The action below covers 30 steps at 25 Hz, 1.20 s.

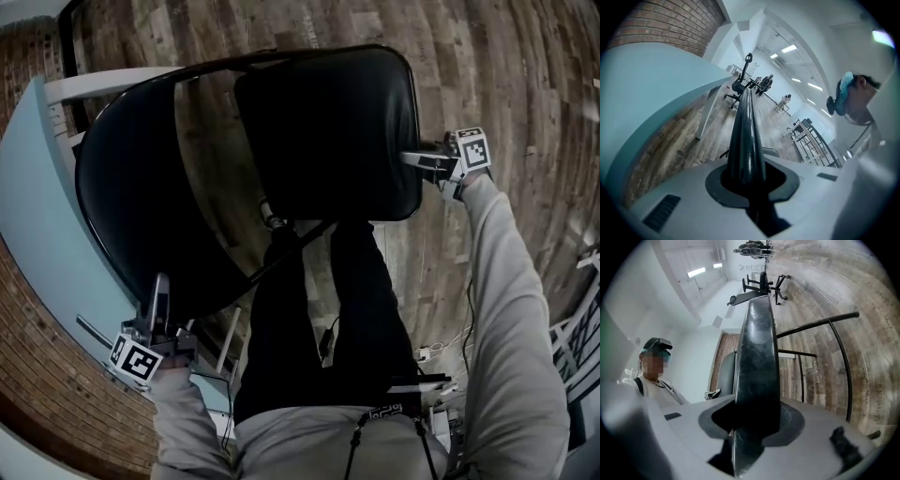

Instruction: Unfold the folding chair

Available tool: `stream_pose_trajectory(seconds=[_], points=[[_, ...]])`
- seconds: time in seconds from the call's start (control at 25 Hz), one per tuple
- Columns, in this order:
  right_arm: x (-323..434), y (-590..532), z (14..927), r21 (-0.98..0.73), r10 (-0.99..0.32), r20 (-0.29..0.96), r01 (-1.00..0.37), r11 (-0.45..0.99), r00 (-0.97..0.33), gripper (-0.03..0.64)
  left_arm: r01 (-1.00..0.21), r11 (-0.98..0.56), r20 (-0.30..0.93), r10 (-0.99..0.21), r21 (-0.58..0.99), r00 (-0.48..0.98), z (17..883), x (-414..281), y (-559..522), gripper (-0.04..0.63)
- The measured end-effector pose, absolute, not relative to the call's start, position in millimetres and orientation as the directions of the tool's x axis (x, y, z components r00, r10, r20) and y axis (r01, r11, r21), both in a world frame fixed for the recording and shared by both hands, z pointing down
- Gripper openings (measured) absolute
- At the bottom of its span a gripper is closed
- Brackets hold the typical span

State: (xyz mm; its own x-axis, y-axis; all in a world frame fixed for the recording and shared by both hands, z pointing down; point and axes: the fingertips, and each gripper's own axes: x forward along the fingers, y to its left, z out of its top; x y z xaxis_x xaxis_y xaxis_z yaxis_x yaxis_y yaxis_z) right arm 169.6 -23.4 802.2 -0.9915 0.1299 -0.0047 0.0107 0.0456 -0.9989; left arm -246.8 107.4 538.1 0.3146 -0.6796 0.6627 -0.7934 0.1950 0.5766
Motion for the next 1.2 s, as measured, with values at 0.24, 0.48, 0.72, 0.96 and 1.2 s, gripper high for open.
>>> stream_pose_trajectory(seconds=[0.24, 0.48, 0.72, 0.96, 1.2], points=[[203.8, -22.5, 835.8, -0.992, 0.123, -0.12, 0.122, 0.012, -0.985, 0.146, -0.758, 0.156, 0.624, -0.683, 0.634, 0.381, 547.7, -215.7, 100.5, 0.063], [242.8, -37.5, 870.8, -0.993, 0.059, -0.118, 0.118, 0.002, -0.991, 0.156, -0.753, 0.05, 0.59, -0.655, 0.657, 0.472, 548.6, -140.3, 83.4, 0.097], [259.8, -44.5, 896.5, -0.999, -0.062, -0.043, 0.041, 0.022, -0.997, 0.186, -0.802, 0.015, 0.628, -0.63, 0.597, 0.456, 548.8, -100.5, 78.1, 0.1], [258.7, -46.8, 903.3, -0.994, -0.124, 0.095, -0.101, 0.042, -0.988, 0.246, -0.803, 0.011, 0.634, -0.62, 0.596, 0.462, 552.0, -98.1, 76.5, 0.1], [311.3, -47.3, 882.4, -0.829, -0.275, 0.449, -0.511, 0.227, -0.85, 0.385, -0.886, -0.147, 0.646, -0.633, 0.44, 0.426, 511.8, -127.0, 55.2, 0.344]])
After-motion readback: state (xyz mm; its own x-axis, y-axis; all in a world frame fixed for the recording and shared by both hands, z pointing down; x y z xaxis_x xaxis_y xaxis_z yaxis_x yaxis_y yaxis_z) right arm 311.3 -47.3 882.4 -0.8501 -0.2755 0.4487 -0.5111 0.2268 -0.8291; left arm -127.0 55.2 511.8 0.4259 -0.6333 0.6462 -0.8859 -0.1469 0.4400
